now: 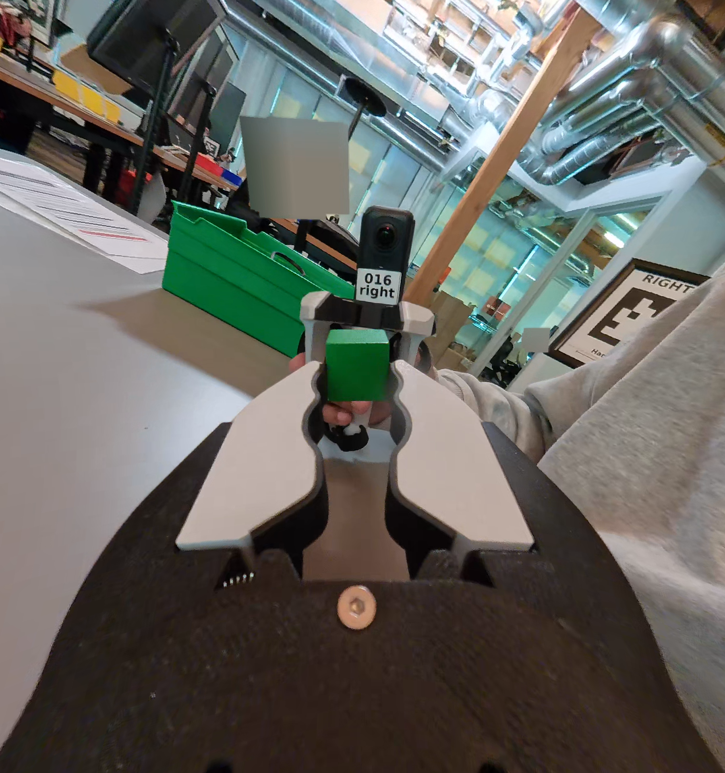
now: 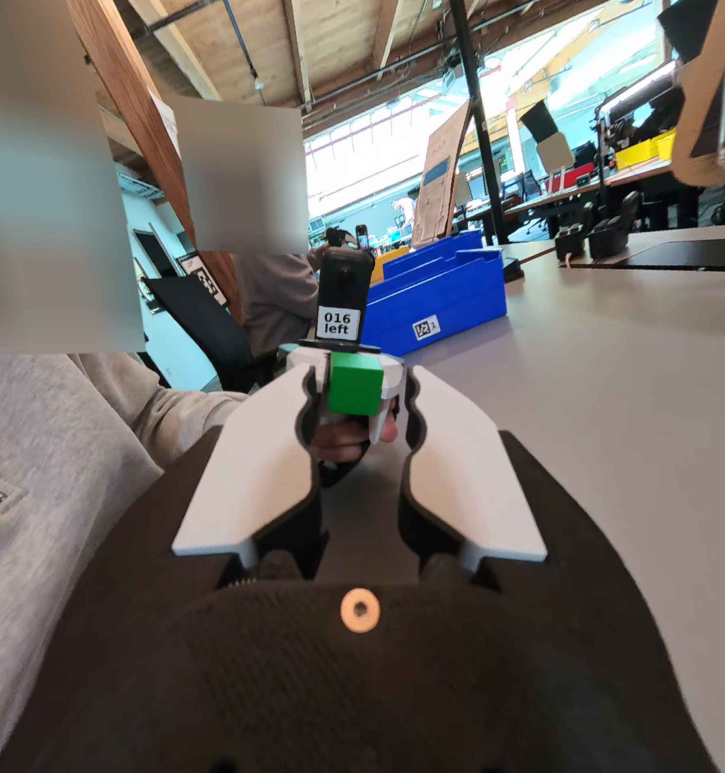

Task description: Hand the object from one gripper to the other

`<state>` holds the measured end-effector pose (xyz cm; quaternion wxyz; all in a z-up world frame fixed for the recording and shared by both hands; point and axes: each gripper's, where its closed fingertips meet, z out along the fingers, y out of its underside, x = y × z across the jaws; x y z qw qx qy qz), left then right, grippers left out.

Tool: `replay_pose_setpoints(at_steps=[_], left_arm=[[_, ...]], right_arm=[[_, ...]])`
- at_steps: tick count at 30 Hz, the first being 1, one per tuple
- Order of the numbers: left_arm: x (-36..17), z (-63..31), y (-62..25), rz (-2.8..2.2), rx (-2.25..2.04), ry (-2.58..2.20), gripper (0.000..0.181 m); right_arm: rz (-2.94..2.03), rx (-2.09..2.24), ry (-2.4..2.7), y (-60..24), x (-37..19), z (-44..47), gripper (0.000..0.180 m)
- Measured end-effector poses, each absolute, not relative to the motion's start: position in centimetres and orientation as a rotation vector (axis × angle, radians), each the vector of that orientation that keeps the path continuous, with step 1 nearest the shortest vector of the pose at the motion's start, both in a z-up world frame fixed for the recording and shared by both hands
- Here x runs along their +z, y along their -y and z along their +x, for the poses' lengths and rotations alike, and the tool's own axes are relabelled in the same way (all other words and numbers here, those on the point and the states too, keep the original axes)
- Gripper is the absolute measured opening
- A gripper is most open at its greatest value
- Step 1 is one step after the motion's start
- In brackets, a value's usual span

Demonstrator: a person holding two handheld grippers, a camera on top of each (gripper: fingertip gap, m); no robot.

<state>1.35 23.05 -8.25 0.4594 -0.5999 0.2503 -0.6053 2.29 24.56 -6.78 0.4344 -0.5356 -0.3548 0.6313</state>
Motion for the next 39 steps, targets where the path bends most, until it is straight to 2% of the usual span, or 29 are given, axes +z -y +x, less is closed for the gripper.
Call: replay_pose_setpoints(at_steps=[4,9,18,23,39], left_arm=[[-8.4,1.7,-22.7,-1.479,-1.516,-0.634,0.026],[-8.8,2.4,-22.1,-1.496,-1.510,-0.695,0.026],[-8.8,2.4,-22.3,-1.487,-1.500,-0.677,0.026],[-8.5,2.2,-22.5,-1.469,-1.517,-0.643,0.037],[-8.2,2.1,-22.5,-1.464,-1.588,-0.602,0.036]], right_arm=[[-1.366,1.601,0.934,-23.7,-7.4,1.6,0.042],[-1.378,1.608,0.978,-23.2,-7.8,1.4,0.027],[-1.412,1.591,0.983,-23.2,-8.0,1.4,0.027],[-1.422,1.579,0.939,-23.9,-7.8,1.8,0.027],[-1.406,1.621,0.883,-24.3,-7.1,2.3,0.027]])
